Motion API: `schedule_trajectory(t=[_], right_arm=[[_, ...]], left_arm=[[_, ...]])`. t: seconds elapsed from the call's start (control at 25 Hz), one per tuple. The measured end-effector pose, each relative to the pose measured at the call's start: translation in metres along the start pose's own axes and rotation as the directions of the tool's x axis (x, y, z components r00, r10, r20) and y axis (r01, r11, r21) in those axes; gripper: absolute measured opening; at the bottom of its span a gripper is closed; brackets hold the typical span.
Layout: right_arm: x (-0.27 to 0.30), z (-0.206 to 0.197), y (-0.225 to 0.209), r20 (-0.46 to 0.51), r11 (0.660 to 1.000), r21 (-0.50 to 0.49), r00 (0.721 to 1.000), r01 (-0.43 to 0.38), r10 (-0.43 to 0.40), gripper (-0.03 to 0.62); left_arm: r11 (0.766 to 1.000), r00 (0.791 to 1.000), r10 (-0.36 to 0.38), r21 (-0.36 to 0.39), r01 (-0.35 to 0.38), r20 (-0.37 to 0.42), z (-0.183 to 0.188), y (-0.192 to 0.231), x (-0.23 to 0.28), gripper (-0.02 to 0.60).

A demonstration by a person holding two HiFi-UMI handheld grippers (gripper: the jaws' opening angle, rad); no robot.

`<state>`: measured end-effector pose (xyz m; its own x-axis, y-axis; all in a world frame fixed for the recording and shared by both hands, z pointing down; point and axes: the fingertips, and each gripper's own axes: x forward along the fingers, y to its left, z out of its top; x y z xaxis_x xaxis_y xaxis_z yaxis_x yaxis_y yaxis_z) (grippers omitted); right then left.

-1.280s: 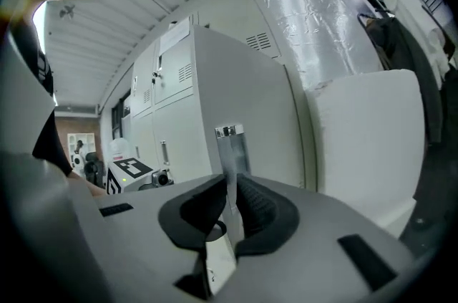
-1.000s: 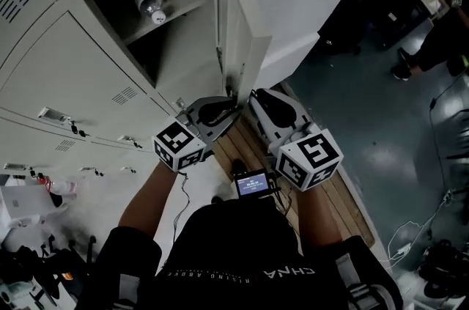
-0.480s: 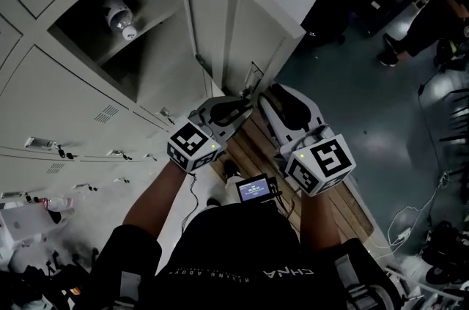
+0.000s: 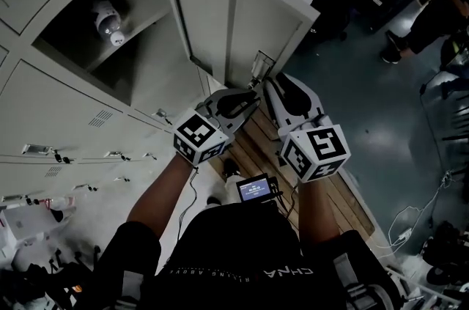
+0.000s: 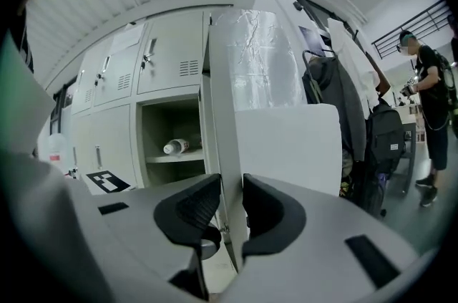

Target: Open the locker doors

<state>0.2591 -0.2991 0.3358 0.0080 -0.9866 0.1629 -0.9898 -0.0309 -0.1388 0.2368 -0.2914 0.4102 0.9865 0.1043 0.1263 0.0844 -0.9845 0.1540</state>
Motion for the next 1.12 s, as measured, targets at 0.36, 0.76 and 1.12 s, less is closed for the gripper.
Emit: schedule_trajectory(t=[0.36, 0.76, 1.12], right_arm=[[0.004, 0.001, -0.023, -0.006, 0.998, 0.015, 0.998, 0.061, -0.061, 0.103], [0.007, -0.009, -0.038, -0.043, 0.990, 0.017, 0.990, 0.138, -0.137, 0.092], [-0.007, -0.009, -0.021, -0.020, 0.989, -0.002, 0.988, 0.150, -0.150, 0.092]], left_arm=[[0.991, 0.991, 0.134, -0.015, -0.134, -0.023, -0.004, 0.024, -0.020, 0.064], [0.990, 0.990, 0.142, -0.023, -0.143, -0.016, -0.005, 0.015, -0.036, 0.064], [0.987, 0.987, 0.160, -0.026, -0.160, 0.001, -0.003, 0.013, -0.056, 0.064]])
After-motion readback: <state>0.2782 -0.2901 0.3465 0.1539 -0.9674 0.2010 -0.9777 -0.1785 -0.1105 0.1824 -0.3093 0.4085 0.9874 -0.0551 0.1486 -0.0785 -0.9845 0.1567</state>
